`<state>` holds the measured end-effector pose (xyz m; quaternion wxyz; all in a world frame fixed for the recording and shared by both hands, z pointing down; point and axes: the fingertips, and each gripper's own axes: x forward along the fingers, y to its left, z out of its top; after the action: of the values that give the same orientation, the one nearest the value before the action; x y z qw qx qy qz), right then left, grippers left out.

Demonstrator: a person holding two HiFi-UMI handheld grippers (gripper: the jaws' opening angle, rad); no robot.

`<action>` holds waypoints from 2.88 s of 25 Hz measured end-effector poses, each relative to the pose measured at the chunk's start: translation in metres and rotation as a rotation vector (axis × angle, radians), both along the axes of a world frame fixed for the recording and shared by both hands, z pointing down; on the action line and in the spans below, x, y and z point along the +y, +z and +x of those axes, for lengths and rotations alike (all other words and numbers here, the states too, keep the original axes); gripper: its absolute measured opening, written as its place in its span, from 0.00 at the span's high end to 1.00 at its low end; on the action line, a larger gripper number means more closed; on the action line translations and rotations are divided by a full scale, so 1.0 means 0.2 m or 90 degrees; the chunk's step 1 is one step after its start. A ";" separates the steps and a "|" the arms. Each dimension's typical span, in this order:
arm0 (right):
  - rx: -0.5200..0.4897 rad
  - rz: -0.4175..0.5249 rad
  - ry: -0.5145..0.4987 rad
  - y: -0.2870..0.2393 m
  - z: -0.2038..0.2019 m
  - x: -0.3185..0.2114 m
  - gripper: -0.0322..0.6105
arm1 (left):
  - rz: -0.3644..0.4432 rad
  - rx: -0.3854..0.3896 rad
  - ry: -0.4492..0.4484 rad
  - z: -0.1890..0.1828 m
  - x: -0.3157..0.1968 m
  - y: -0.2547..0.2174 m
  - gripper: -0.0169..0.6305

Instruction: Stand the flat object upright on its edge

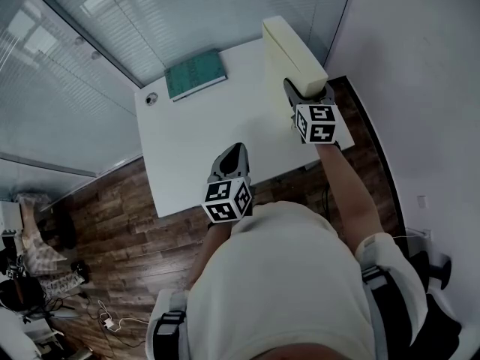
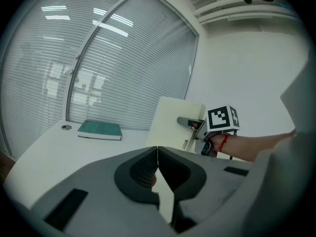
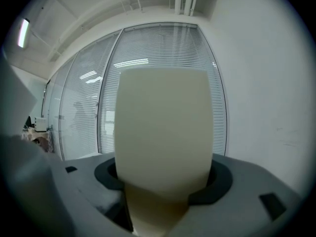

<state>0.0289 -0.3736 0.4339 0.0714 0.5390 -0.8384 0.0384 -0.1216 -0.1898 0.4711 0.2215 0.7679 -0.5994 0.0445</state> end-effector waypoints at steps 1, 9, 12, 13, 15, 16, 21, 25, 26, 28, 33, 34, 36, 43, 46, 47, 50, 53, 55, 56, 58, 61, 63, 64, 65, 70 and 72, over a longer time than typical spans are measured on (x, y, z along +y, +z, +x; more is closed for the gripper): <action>0.000 0.002 0.000 0.00 0.00 0.01 0.46 | 0.001 0.000 0.000 0.00 0.00 0.00 0.94; -0.010 0.000 0.007 -0.03 0.05 0.09 0.44 | 0.005 0.004 0.006 0.03 0.01 -0.02 0.94; -0.017 -0.002 0.013 -0.03 0.06 0.14 0.44 | 0.006 0.004 0.007 0.03 0.01 -0.02 0.94; -0.019 -0.004 0.014 -0.03 0.07 0.16 0.44 | 0.007 0.006 0.007 0.03 0.01 -0.02 0.94; -0.023 -0.004 0.017 -0.04 0.08 0.21 0.44 | 0.009 0.009 0.006 0.03 0.01 -0.03 0.94; -0.025 -0.004 0.018 -0.05 0.09 0.23 0.44 | 0.010 0.010 0.006 0.03 0.01 -0.04 0.94; -0.038 -0.002 0.024 -0.08 0.12 0.33 0.44 | 0.018 0.012 0.013 0.03 0.00 -0.06 0.94; -0.045 -0.009 0.020 -0.09 0.12 0.40 0.44 | 0.023 0.013 0.027 0.05 0.00 -0.07 0.94; -0.047 -0.013 0.016 -0.09 0.12 0.42 0.44 | 0.025 0.013 0.030 0.06 0.01 -0.08 0.94; -0.052 -0.022 0.007 -0.09 0.12 0.46 0.44 | 0.028 0.012 0.035 0.08 0.01 -0.08 0.94; -0.056 -0.021 -0.001 -0.09 0.10 0.57 0.45 | 0.029 0.012 0.044 0.11 0.00 -0.09 0.94; -0.057 -0.018 -0.002 -0.10 0.10 0.59 0.49 | 0.030 0.013 0.044 0.11 0.00 -0.10 0.94; -0.063 -0.014 0.001 -0.11 0.11 0.64 0.60 | 0.034 0.014 0.048 0.13 0.00 -0.12 0.94; -0.097 -0.033 -0.008 -0.10 0.12 0.76 0.87 | 0.036 0.011 0.056 0.15 0.00 -0.13 0.94; -0.103 -0.039 -0.016 -0.08 0.11 0.79 0.90 | 0.033 0.012 0.057 0.15 0.00 -0.12 0.94; -0.105 -0.040 -0.019 -0.08 0.11 0.80 0.90 | 0.032 0.011 0.059 0.15 -0.01 -0.12 0.94; -0.108 -0.047 -0.018 -0.06 0.10 0.81 0.92 | 0.029 0.010 0.062 0.15 -0.01 -0.11 0.94; -0.102 -0.053 -0.019 -0.06 0.10 0.80 0.92 | 0.029 0.010 0.061 0.14 -0.01 -0.12 0.94; -0.100 -0.054 -0.020 -0.05 0.10 0.80 0.92 | 0.030 0.010 0.059 0.14 -0.01 -0.12 0.94; -0.100 -0.055 -0.019 -0.05 0.10 0.79 0.92 | 0.029 0.011 0.058 0.13 -0.01 -0.12 0.94; -0.098 -0.057 -0.018 -0.04 0.10 0.79 0.92 | 0.028 0.011 0.057 0.13 -0.02 -0.11 0.94; -0.084 -0.058 -0.012 -0.03 0.09 0.78 0.92 | 0.026 0.011 0.057 0.11 -0.02 -0.11 0.94; -0.080 -0.056 -0.012 -0.03 0.09 0.77 0.92 | 0.025 0.010 0.056 0.10 -0.02 -0.11 0.94; -0.079 -0.055 -0.013 -0.03 0.08 0.77 0.92 | 0.024 0.010 0.055 0.09 -0.03 -0.10 0.94; -0.079 -0.055 -0.014 -0.03 0.08 0.76 0.92 | 0.024 0.009 0.054 0.09 -0.03 -0.10 0.94; -0.080 -0.058 -0.025 -0.03 0.05 0.76 0.92 | 0.023 0.007 0.055 0.08 -0.04 -0.09 0.94; -0.079 -0.057 -0.028 -0.03 0.04 0.75 0.92 | 0.021 0.007 0.055 0.08 -0.05 -0.09 0.94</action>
<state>0.0372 -0.2227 0.4282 0.0441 0.5134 -0.8502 0.1080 -0.1056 -0.1991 0.4531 0.2100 0.7968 -0.5652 0.0395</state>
